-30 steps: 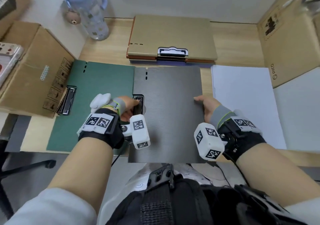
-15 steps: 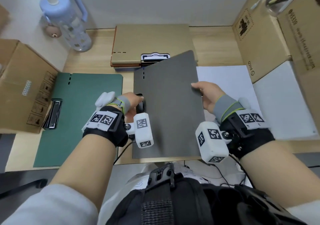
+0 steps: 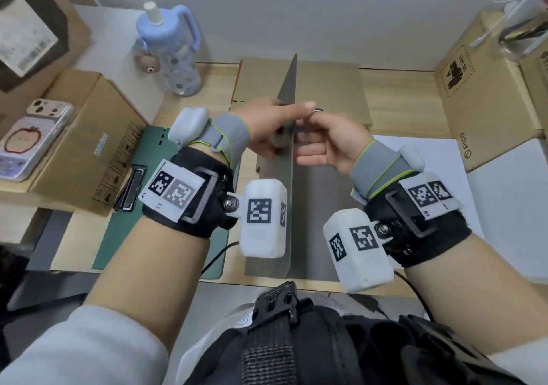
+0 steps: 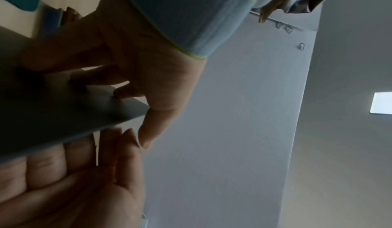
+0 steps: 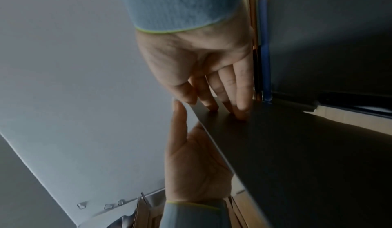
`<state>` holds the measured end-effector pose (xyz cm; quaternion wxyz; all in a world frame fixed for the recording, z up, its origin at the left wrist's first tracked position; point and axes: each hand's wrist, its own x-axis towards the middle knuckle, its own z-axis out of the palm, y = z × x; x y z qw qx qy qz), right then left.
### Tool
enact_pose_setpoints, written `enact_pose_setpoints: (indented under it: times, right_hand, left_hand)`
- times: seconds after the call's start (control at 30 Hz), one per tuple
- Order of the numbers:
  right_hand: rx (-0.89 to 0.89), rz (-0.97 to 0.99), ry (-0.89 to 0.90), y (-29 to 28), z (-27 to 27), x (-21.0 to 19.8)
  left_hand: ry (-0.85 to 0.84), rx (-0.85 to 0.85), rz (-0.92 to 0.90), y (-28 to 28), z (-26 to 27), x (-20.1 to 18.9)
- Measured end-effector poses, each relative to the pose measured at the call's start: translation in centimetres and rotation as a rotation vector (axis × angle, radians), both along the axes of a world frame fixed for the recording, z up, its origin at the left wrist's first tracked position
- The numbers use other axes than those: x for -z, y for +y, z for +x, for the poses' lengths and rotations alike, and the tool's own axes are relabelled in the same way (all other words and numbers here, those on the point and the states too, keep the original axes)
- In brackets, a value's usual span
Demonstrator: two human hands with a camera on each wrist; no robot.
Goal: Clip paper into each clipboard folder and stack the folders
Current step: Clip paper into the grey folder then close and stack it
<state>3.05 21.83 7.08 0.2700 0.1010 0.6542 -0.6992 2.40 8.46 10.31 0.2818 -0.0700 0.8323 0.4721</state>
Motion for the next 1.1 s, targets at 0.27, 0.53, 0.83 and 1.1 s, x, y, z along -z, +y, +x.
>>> enact_pose_setpoints:
  times: [0.27,0.53,0.83,1.1]
  right_hand:
    - [-0.088,-0.036,0.011,-3.1,-0.9,-0.2]
    - [-0.174,-0.019,-0.009,-5.7,-1.2,0.9]
    - [-0.359,0.593,0.037,-5.4,-1.1,7.4]
    - [-0.501,0.983,-0.048,-3.2,-1.5,13.1]
  left_hand:
    - [0.011,-0.044,-0.039,-3.1,-0.3,0.0]
    - [0.001,-0.064,-0.12,-7.8,-0.7,0.5]
    - [-0.077,-0.134,-0.153,-17.5,-0.1,2.9]
    - [-0.07,-0.227,-0.522,-21.1,-0.3,8.8]
